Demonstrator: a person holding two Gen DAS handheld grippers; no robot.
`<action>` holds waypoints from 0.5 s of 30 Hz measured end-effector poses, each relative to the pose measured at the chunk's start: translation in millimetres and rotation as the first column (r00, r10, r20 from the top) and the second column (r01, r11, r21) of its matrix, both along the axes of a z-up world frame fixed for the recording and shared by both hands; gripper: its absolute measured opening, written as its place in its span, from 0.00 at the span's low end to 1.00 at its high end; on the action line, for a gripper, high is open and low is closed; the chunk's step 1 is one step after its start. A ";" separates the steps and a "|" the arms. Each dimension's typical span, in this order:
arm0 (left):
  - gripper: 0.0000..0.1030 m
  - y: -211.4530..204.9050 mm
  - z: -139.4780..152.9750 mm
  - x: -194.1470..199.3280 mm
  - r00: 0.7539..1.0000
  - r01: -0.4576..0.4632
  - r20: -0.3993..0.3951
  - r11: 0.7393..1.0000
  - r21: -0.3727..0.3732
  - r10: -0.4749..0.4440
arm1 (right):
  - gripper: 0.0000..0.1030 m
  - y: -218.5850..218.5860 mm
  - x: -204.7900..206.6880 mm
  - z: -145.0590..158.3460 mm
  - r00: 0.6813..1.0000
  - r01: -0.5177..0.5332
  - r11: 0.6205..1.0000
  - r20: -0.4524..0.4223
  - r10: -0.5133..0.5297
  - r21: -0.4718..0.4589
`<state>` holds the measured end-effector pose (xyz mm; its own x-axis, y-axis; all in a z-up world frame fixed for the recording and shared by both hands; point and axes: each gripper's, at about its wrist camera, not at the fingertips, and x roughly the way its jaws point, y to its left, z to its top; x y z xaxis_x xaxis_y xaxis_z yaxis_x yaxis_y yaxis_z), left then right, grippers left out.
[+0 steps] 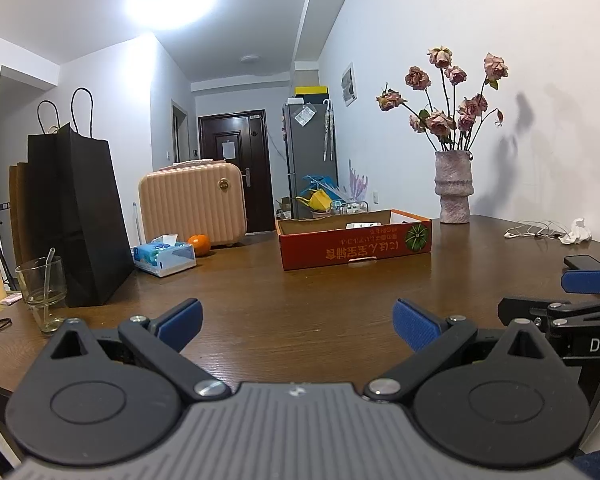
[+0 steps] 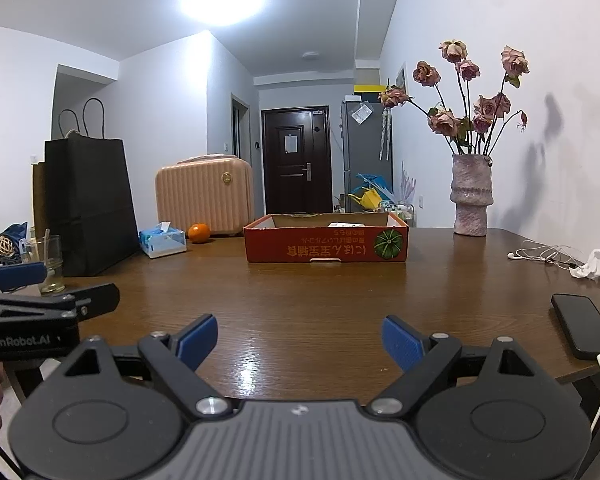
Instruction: Organize rigid objects
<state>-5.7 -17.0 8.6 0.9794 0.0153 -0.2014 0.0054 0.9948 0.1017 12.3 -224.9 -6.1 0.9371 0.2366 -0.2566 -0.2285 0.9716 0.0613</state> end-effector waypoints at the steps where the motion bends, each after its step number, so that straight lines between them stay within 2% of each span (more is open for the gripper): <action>1: 1.00 -0.1 0.2 -0.2 1.000 -0.001 0.000 1.000 0.000 0.001 | 0.86 0.1 0.2 -0.1 1.000 0.000 1.000 0.000 0.000 0.000; 15: 1.00 -0.8 0.7 -1.7 1.000 -0.001 0.010 1.000 0.002 0.001 | 0.86 -0.6 0.3 -1.0 1.000 0.005 1.000 -0.001 -0.005 0.003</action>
<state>-7.4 -17.7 9.3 0.9813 0.0170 -0.1917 0.0030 0.9946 0.1035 12.7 -225.5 -7.1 0.9381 0.2328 -0.2566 -0.2238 0.9725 0.0642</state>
